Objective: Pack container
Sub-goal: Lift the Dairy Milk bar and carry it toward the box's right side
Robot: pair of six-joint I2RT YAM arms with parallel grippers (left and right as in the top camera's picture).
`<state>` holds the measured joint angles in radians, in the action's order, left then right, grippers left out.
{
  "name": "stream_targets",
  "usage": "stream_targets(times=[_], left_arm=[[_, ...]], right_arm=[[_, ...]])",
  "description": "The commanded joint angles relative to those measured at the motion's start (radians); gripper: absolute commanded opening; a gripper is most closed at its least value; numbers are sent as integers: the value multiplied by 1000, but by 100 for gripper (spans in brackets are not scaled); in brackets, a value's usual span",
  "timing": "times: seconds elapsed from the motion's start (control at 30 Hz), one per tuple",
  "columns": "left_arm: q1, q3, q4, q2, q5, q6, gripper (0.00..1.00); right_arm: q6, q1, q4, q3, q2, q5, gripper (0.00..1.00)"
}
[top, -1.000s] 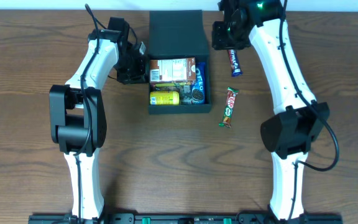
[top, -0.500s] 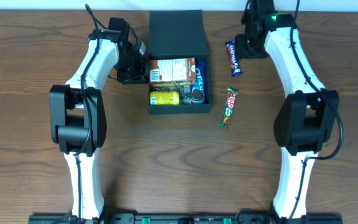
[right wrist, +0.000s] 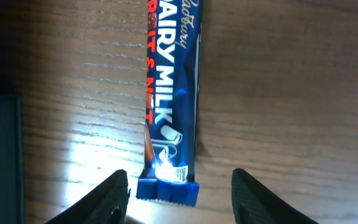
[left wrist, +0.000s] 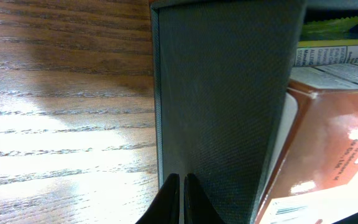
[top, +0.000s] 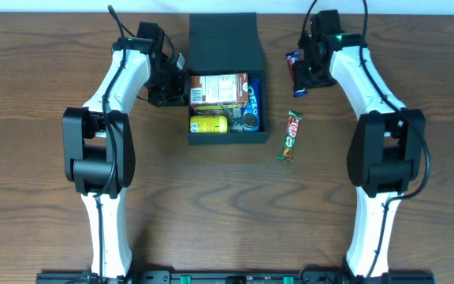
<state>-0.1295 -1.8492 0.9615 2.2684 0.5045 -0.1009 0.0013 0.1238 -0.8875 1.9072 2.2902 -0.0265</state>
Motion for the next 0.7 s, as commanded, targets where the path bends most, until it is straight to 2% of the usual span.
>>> stream_targets(times=[0.0, 0.67], left_arm=[[-6, 6, 2, -32, -11, -4, 6], [-6, 6, -2, -32, -17, -12, 6]], right_arm=[[-26, 8, 24, -23, 4, -5, 55], [-25, 20, 143, -58, 52, -42, 54]])
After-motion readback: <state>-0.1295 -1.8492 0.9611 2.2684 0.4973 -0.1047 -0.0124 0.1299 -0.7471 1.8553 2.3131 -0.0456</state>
